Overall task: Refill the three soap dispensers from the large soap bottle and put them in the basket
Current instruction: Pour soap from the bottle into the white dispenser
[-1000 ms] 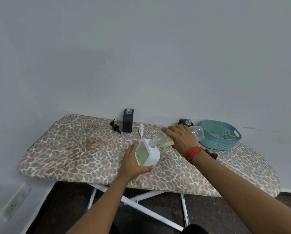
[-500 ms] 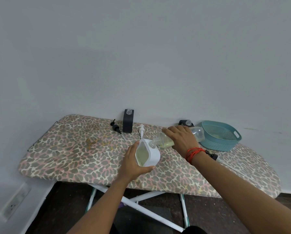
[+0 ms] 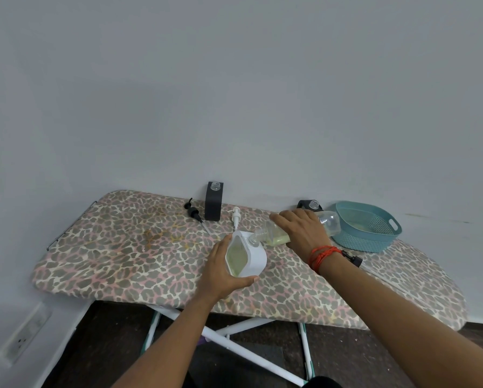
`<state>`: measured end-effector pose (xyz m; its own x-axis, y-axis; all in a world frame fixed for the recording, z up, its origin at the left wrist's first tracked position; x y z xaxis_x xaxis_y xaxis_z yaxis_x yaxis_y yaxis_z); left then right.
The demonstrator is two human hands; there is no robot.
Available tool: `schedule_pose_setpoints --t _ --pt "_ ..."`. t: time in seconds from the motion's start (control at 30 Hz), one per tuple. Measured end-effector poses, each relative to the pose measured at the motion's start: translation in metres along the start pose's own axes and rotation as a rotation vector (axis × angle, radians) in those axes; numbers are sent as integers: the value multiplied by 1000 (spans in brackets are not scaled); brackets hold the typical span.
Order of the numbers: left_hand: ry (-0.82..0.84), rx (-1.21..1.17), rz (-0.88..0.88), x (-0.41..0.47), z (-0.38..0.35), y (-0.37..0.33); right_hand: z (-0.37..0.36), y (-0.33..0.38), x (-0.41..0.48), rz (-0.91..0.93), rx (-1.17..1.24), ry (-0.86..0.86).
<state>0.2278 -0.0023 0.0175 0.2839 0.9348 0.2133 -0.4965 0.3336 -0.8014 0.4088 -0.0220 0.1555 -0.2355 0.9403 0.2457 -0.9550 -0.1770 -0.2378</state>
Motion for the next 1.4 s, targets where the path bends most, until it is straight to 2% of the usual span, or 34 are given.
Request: schedule_pose_setpoints --t 1.4 --pt "8 11 8 1 0 1 1 2 0 6 0 -5"
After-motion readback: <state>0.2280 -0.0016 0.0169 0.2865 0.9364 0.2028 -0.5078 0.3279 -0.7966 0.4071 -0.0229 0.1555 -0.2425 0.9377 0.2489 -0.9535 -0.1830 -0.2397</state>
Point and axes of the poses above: each hand's wrist, its own x-axis towards the middle knuckle, its own z-axis out of the back of the hand, y = z × x, the point moved 9 cm from there along x, towards the middle knuckle, and after that the axes turned 6 degrees about x, right-handed, at the moved point
